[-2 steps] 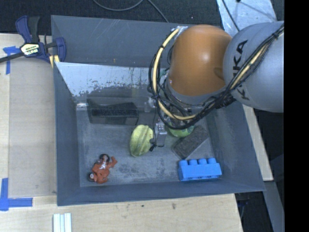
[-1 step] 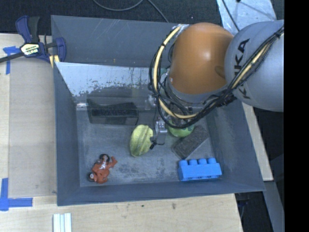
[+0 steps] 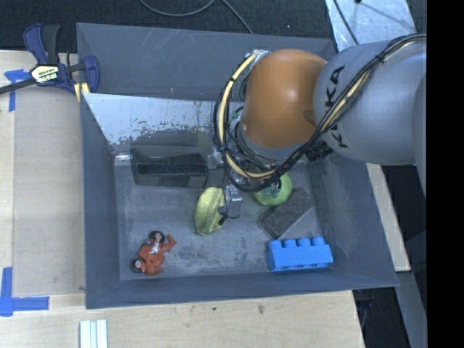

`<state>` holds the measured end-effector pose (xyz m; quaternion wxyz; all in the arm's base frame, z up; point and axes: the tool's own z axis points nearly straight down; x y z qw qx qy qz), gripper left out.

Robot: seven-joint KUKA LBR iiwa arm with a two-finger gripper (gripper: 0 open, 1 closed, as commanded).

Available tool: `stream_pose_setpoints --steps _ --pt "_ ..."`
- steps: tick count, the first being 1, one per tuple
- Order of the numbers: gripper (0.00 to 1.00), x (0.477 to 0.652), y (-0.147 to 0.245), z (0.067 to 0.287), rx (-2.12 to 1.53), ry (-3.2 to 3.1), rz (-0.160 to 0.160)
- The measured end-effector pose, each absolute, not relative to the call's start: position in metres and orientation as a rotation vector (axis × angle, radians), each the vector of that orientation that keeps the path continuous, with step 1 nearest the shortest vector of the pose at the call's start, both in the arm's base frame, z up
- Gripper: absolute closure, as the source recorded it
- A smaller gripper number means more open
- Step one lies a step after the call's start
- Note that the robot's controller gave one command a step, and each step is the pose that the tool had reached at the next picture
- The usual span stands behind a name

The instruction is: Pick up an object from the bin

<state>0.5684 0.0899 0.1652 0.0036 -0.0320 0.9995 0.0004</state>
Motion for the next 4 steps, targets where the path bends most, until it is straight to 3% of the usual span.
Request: stream_pose_setpoints --steps 1,2,3,4 --pt "0.00 0.573 0.089 0.108 -0.130 3.141 0.000" --pt "0.00 0.584 0.087 0.124 -0.187 3.128 0.002" --pt "0.00 0.592 0.092 0.088 -0.277 3.123 0.000" --pt "1.00 0.586 0.092 0.105 -0.283 3.119 0.003"
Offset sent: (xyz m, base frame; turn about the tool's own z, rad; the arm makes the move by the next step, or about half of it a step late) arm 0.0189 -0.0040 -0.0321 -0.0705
